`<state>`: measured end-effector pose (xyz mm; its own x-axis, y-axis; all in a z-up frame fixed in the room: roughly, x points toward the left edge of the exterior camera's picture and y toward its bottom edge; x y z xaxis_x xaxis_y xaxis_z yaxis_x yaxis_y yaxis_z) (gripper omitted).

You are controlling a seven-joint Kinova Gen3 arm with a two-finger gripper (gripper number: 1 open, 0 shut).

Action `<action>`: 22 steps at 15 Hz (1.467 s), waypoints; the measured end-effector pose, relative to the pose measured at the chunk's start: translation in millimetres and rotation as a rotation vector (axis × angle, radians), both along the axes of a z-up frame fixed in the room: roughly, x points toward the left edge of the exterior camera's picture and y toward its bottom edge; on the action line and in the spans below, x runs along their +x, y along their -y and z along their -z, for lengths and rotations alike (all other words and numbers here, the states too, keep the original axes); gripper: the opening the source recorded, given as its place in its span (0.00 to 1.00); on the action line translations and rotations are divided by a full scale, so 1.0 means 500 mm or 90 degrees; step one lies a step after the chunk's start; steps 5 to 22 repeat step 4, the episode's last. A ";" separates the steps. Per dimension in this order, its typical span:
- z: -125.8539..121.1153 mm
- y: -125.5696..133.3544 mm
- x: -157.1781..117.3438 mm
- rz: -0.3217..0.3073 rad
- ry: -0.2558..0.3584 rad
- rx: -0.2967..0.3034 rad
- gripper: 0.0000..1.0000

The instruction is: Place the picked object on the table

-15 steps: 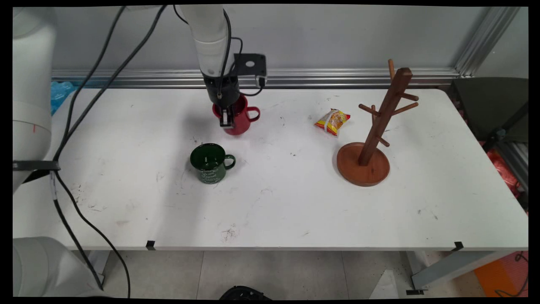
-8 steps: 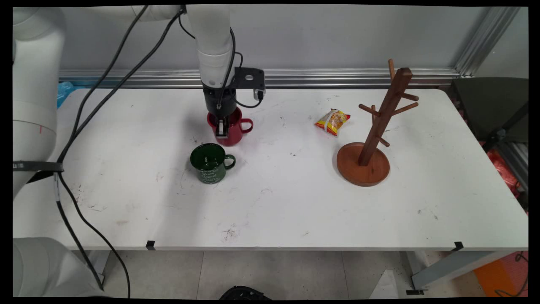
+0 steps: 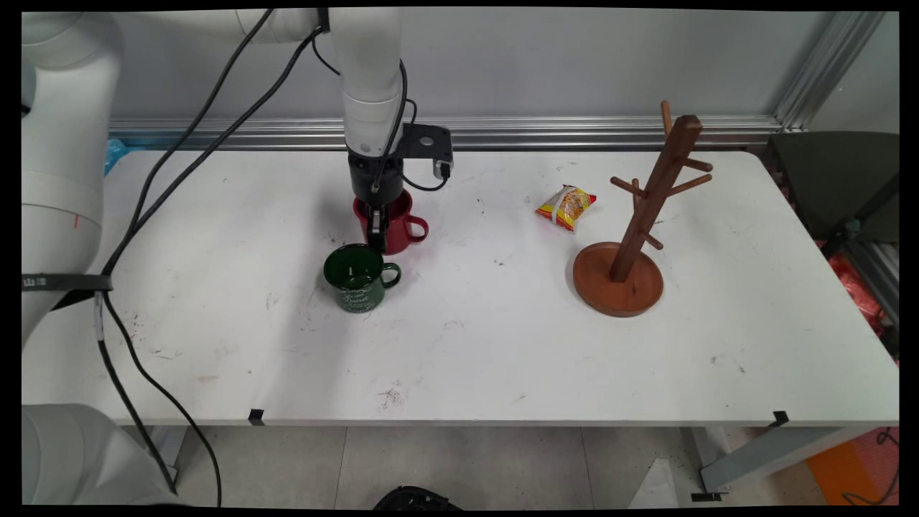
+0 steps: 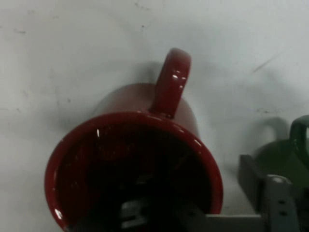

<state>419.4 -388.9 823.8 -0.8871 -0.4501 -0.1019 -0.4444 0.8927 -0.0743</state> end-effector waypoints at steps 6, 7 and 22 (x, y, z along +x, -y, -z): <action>-0.008 0.008 0.001 0.013 -0.003 -0.014 1.00; -0.008 0.008 0.001 0.013 -0.003 -0.014 1.00; -0.008 0.008 0.001 0.013 -0.003 -0.014 1.00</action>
